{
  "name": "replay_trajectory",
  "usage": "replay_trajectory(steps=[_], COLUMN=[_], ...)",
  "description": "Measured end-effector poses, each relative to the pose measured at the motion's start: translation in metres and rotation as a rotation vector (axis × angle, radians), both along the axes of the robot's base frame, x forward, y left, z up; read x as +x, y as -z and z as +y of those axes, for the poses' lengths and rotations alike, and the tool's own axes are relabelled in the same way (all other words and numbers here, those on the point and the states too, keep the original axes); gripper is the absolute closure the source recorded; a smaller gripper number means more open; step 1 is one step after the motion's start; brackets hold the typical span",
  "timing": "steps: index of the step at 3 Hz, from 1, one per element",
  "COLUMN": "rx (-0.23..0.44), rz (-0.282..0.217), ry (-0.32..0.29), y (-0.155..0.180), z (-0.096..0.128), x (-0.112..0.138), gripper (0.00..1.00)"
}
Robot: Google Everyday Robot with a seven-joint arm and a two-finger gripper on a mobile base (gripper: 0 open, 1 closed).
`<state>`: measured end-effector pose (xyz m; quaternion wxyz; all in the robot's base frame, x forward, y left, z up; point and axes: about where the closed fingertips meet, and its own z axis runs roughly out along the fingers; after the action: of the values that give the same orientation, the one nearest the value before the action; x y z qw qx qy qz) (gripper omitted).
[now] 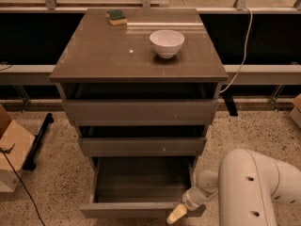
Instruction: Open bottom drawer
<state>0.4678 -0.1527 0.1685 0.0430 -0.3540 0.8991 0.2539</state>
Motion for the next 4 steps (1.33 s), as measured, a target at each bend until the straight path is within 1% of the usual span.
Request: replay_trajectory(steps=[1, 2, 3, 4], rx=[0.0, -0.043, -0.072, -0.062], rz=[0.0, 0.0, -0.062, -0.06], ry=[0.0, -0.035, -0.164, -0.282], y=[0.0, -0.004, -0.028, -0.039], z=[0.0, 0.007, 0.039, 0.062], x=[0.0, -0.001, -0.007, -0.04], gripper=[0.0, 0.0, 0.19, 0.42])
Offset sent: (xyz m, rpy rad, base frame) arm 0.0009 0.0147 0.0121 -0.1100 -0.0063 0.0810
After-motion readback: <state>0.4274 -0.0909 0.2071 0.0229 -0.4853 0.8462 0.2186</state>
